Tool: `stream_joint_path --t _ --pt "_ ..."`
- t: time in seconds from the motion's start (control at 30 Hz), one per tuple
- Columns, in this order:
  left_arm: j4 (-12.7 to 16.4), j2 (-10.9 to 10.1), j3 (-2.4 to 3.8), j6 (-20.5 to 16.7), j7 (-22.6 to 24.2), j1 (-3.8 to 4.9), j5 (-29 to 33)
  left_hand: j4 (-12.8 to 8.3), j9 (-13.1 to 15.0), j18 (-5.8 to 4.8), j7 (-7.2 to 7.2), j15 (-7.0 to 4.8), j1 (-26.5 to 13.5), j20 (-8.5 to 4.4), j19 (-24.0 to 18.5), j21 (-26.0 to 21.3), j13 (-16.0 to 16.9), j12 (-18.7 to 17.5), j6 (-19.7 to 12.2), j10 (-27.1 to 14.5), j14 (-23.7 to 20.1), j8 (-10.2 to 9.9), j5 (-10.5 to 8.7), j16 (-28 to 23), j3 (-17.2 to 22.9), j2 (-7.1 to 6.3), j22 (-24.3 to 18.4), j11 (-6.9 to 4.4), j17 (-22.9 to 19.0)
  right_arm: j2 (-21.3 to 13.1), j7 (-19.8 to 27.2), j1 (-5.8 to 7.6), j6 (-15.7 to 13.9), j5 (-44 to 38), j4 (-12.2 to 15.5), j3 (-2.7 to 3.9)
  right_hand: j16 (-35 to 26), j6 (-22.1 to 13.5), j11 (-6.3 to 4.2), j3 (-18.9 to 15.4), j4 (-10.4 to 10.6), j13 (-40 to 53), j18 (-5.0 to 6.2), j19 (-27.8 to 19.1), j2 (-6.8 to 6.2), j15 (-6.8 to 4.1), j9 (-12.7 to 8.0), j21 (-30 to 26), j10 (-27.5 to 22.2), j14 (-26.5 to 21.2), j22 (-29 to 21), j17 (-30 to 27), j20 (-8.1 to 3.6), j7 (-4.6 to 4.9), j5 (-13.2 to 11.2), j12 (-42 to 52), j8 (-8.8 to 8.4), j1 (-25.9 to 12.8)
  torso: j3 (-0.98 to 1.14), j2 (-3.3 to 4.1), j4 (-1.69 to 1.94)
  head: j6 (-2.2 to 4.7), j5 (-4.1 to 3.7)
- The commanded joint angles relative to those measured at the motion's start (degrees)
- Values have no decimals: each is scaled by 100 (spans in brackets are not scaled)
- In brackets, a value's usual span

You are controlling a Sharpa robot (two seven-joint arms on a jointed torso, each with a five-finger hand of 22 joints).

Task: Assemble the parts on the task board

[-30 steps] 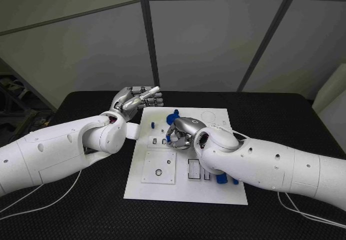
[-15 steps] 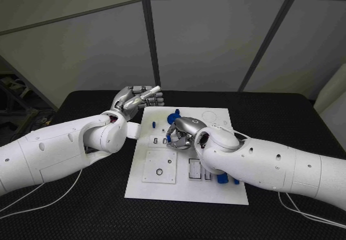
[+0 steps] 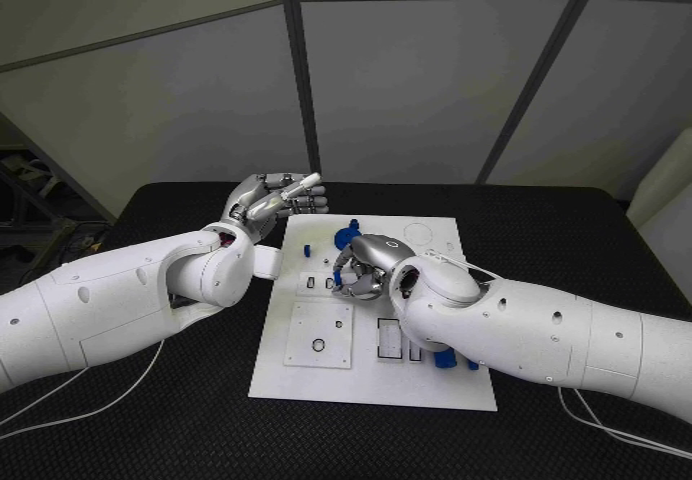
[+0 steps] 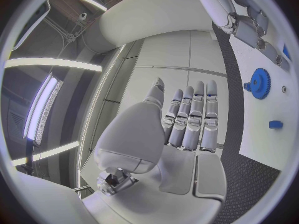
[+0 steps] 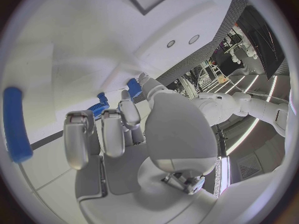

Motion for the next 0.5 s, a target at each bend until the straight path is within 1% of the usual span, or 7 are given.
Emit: stream_joint_path --t 0.03,0.17,0.27,0.33,0.4,0.43,0.5 --pt "-1 6 5 69 6 11 -1 0 -3 -25 17 35 -28 19 1 -32 -7 -22 6 32 -1 -17 -36 -33 -45 14 -5 22 10 -4 22 11 -343 -82 28 1 -20 -57 -1 -56 9 -12 -86 603 -29 38 -7 37 -61 323 1509 232 44 -13 -13 -21 1 -38 -2 0 1 -1 5" --pt "-3 5 5 76 -5 11 -1 0 -3 -25 17 35 -28 19 1 -32 -7 -22 6 32 -1 -17 -36 -33 -45 14 -5 22 10 -28 121 11 -642 -88 54 1 -36 -137 7 -88 33 -29 -86 603 -40 44 -20 37 -77 316 1509 206 48 -1 -13 -46 -3 -4 -3 -3 -3 5 3" --pt "-7 1 5 108 -45 11 -7 -10 -2 -20 16 29 -23 17 21 -33 -7 -30 8 34 25 -24 -35 -34 -51 26 -11 20 16 -92 310 10 -915 -43 123 2 -54 -151 9 -95 38 -44 -86 603 -45 46 -22 37 -88 309 1509 177 49 1 -12 -67 -1 8 -2 -3 1 5 4" --pt "-19 -7 5 155 -130 10 -88 -34 6 -12 1 3 -3 1 102 -13 -1 -29 50 74 106 -20 -30 -26 -56 58 -17 0 35 -178 510 10 -1031 48 219 2 -75 -166 11 -102 40 -50 -86 603 -51 48 -23 37 -94 300 1509 142 51 3 -12 -77 1 27 2 -6 0 3 17" --pt "-42 -15 5 247 -268 10 -237 -46 21 -13 -44 -50 -15 -43 239 19 12 -4 140 196 237 -4 -6 -14 -86 95 -26 -42 65 -301 771 11 -1042 198 345 4 -184 -123 10 -124 56 -82 -86 603 -66 50 -10 37 -121 253 1509 -34 55 -4 -12 -121 31 48 1 -12 -3 5 17" --pt "-59 -19 5 317 -364 10 -348 -34 39 0 -72 -88 -39 -75 326 53 35 53 229 332 359 31 13 32 -101 115 -19 -89 93 -392 947 13 -1002 308 432 6 -223 -85 4 -137 67 -96 -83 595 -67 50 1 28 -135 235 1497 -88 56 -8 -12 -143 48 66 -3 -17 -3 14 19" --pt "-97 -30 5 464 -563 10 -587 -16 59 0 -132 -146 -76 -136 465 98 46 93 343 489 499 61 42 64 -138 141 -17 -148 127 -578 1261 26 -869 525 607 10 -278 -57 2 -139 70 -152 -41 488 -55 49 11 -79 -183 210 1338 -160 58 -13 -11 -222 55 107 -8 -25 0 21 20"
